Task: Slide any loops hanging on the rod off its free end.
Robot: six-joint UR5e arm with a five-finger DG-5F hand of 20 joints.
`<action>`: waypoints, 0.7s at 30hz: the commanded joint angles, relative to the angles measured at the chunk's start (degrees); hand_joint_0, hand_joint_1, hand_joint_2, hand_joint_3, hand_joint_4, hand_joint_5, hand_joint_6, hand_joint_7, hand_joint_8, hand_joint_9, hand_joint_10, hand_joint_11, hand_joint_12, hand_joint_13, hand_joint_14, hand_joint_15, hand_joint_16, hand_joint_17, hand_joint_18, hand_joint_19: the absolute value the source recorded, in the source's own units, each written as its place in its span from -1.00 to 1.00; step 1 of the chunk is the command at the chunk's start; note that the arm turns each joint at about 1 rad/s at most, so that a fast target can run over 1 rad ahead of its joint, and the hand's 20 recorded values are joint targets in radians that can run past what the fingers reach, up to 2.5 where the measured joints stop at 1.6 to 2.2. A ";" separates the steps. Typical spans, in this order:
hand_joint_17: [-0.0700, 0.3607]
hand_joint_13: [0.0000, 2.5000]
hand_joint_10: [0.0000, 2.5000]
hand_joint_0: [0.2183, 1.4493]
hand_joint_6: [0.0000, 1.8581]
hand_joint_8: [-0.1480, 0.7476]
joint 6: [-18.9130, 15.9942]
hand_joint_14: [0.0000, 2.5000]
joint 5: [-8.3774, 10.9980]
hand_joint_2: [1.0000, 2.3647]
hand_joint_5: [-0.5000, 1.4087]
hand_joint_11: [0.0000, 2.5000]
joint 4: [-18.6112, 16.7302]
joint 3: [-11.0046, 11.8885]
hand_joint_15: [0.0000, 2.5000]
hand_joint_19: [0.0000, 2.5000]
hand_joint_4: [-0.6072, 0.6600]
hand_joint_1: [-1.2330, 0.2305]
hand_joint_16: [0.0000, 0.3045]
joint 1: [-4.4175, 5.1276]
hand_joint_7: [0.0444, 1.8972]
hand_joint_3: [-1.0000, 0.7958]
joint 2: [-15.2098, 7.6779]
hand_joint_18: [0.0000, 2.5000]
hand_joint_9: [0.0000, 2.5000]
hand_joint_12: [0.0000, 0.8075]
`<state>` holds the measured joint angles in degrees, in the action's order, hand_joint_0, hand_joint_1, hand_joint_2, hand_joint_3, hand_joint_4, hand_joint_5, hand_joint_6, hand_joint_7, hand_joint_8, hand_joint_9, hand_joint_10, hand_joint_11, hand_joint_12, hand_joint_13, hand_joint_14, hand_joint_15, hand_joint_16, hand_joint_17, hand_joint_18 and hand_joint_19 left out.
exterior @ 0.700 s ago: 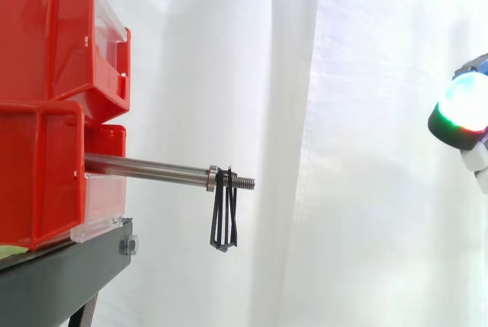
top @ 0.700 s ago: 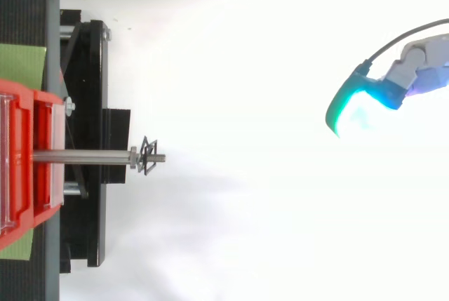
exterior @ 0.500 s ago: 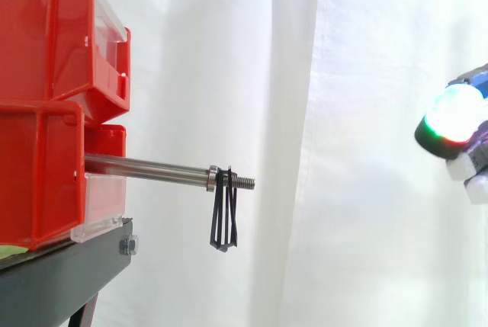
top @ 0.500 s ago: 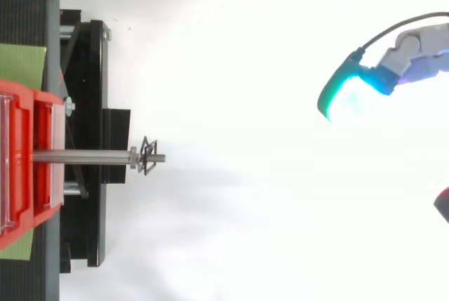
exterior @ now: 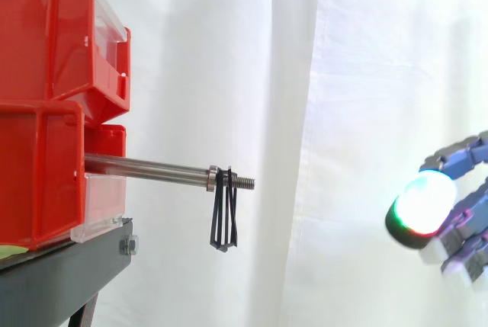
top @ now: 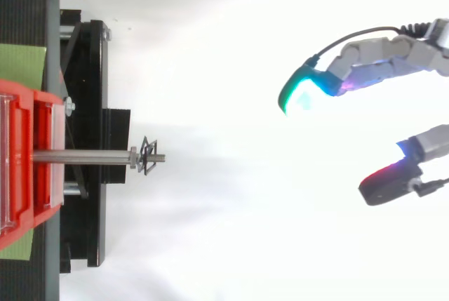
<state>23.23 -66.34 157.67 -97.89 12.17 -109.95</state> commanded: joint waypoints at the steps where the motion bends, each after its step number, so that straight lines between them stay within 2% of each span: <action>1: -0.37 -0.37 -1.00 -0.46 -0.46 -0.03 1.46 -1.00 1.04 -1.00 -0.68 -0.95 -2.90 -0.02 -0.99 -0.91 0.46 -0.27 -0.81 0.22 -0.11 -0.44 -2.55 -0.43 -0.46 -0.40; 4: -0.36 -0.36 -1.00 -0.49 -0.46 0.00 1.82 -1.00 1.66 -1.00 -0.67 -0.94 -5.10 -0.02 -0.99 -0.91 0.47 -0.16 -0.80 0.58 -0.11 -0.44 -3.70 -0.42 -0.44 -0.39; 9: -0.35 -0.35 -1.00 -0.50 -0.46 0.01 4.36 -1.00 3.41 -1.00 -0.67 -0.94 -6.85 -0.02 -0.99 -0.90 0.48 -0.11 -0.80 0.93 -0.10 -0.44 -3.79 -0.41 -0.43 -0.39; 10: -0.35 -0.35 -1.00 -0.50 -0.46 0.01 7.62 -1.00 4.73 -1.00 -0.67 -0.94 -7.65 -0.02 -0.98 -0.90 0.49 -0.10 -0.80 1.19 -0.10 -0.44 -4.14 -0.41 -0.43 -0.39; 13: -0.35 -0.35 -1.00 -0.50 -0.46 0.02 10.16 -1.00 5.43 -1.00 -0.67 -0.93 -8.61 -0.02 -0.98 -0.90 0.48 -0.09 -0.80 1.28 -0.11 -0.44 -4.49 -0.41 -0.42 -0.39; 14: -0.35 -0.35 -1.00 -0.50 -0.46 0.02 10.16 -1.00 5.43 -1.00 -0.67 -0.93 -8.61 -0.02 -0.98 -0.90 0.49 -0.09 -0.80 1.28 -0.11 -0.44 -4.49 -0.41 -0.42 -0.39; 15: -0.35 -0.35 -1.00 -0.50 -0.46 0.02 10.60 -1.00 5.35 -1.00 -0.67 -0.94 -10.02 -0.02 -0.98 -0.90 0.48 -0.09 -0.80 1.37 -0.10 -0.44 -5.81 -0.41 -0.42 -0.39; 17: -0.35 -0.34 -1.00 -0.50 -0.46 0.02 10.43 -1.00 5.35 -1.00 -0.67 -0.93 -10.99 -0.02 -0.97 -0.90 0.49 -0.08 -0.79 1.37 -0.10 -0.44 -5.98 -0.41 -0.42 -0.39; 18: -0.35 -0.34 -1.00 -0.50 -0.46 0.02 9.90 -1.00 5.26 -1.00 -0.67 -0.93 -12.30 -0.02 -0.98 -0.90 0.49 -0.08 -0.80 1.45 -0.10 -0.44 -7.39 -0.41 -0.42 -0.38; 21: -0.35 -0.34 -1.00 -0.50 -0.46 0.02 9.37 -1.00 5.26 -1.00 -0.67 -0.93 -13.27 0.07 -0.97 -0.89 0.49 -0.08 -0.79 1.45 -0.10 -0.44 -8.44 -0.41 -0.41 -0.38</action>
<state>33.05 -61.10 145.88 -97.88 13.58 -116.94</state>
